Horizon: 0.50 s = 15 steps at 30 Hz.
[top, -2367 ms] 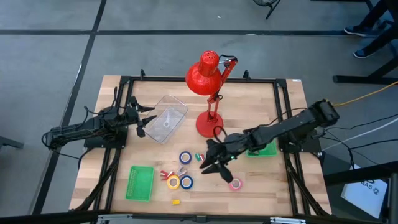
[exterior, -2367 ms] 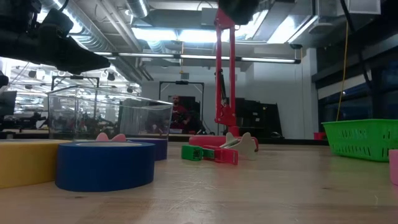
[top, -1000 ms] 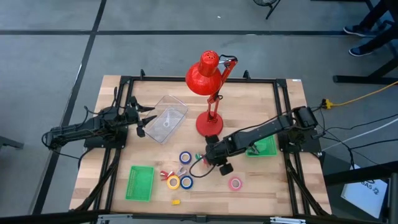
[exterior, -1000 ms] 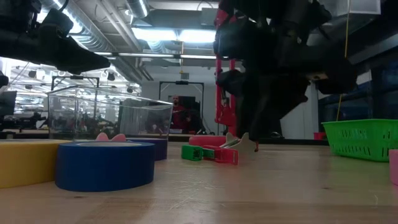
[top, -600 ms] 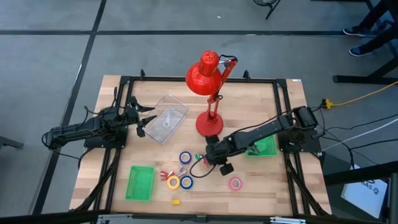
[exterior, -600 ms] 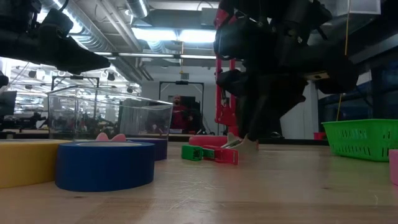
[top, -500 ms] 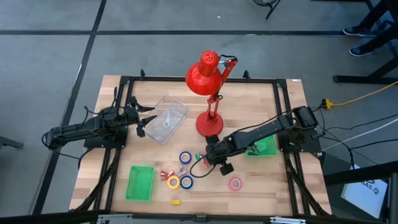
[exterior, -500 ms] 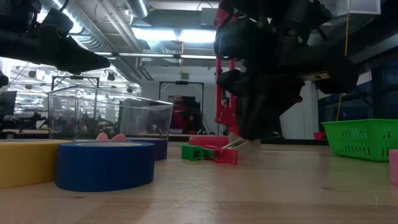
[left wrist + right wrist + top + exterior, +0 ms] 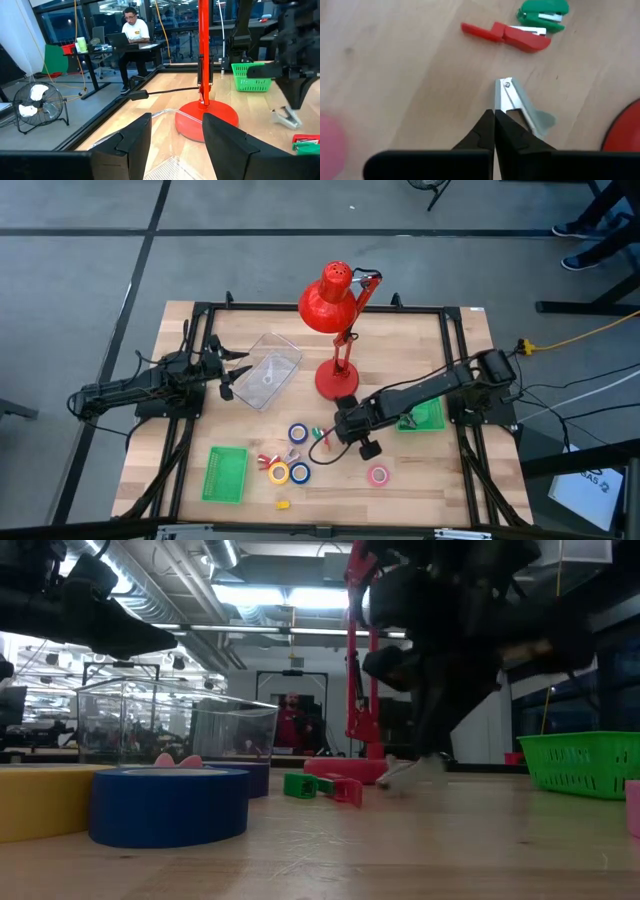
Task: Pick and place Stapler, Stapler remover, tape
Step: Put the gray staple remover into the top green basket
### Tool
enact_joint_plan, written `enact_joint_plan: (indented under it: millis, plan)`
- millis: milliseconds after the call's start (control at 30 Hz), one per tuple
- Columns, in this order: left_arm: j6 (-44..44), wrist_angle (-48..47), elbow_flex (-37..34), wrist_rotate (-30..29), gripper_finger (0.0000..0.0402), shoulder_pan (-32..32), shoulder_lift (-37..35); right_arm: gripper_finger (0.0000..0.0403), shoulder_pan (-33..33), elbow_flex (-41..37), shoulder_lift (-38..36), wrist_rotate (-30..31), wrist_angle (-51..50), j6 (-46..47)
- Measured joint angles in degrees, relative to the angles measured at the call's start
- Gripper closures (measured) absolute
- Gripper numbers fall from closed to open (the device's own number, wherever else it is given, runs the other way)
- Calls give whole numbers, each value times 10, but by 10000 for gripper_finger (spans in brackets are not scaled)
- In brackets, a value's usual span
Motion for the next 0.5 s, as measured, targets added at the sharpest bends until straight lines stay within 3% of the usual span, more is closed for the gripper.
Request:
enact_joint_plan:
  millis: [500]
  plan:
    - [0, 0, 0, 0, 228, 0, 0, 402, 0, 0, -158, -21, -41, 76]
